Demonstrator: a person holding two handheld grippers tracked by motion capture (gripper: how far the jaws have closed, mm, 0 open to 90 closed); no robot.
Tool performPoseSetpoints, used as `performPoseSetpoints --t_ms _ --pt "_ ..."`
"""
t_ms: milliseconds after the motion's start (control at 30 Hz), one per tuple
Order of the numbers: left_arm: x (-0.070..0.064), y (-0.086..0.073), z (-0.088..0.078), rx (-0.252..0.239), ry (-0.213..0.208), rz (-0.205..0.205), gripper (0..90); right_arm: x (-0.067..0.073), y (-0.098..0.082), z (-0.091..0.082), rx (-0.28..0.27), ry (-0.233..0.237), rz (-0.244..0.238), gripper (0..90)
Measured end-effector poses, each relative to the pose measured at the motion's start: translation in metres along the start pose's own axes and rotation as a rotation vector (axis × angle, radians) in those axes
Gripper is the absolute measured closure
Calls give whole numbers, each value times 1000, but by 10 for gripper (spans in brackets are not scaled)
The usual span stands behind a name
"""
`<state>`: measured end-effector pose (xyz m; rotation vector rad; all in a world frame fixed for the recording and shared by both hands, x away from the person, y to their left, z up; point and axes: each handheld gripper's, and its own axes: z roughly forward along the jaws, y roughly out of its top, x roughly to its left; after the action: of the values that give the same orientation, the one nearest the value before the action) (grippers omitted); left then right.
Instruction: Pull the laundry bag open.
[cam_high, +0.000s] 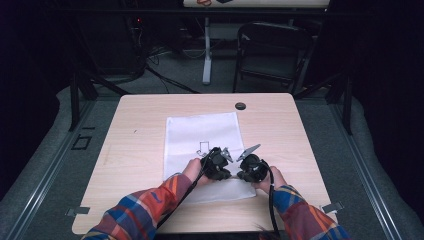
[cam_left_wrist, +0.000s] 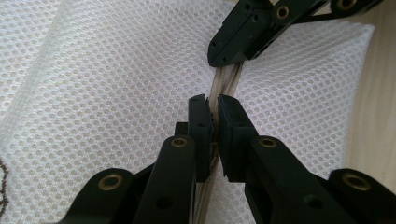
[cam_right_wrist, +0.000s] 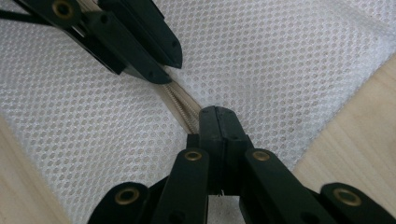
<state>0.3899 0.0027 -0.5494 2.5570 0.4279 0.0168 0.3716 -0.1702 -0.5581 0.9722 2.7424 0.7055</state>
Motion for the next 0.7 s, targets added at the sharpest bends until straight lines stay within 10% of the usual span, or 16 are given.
performPoseSetpoints --t_ms 700 --pt "9 -18 -11 -8 -63 -80 830 1 0 1 -11 -5 5 900"
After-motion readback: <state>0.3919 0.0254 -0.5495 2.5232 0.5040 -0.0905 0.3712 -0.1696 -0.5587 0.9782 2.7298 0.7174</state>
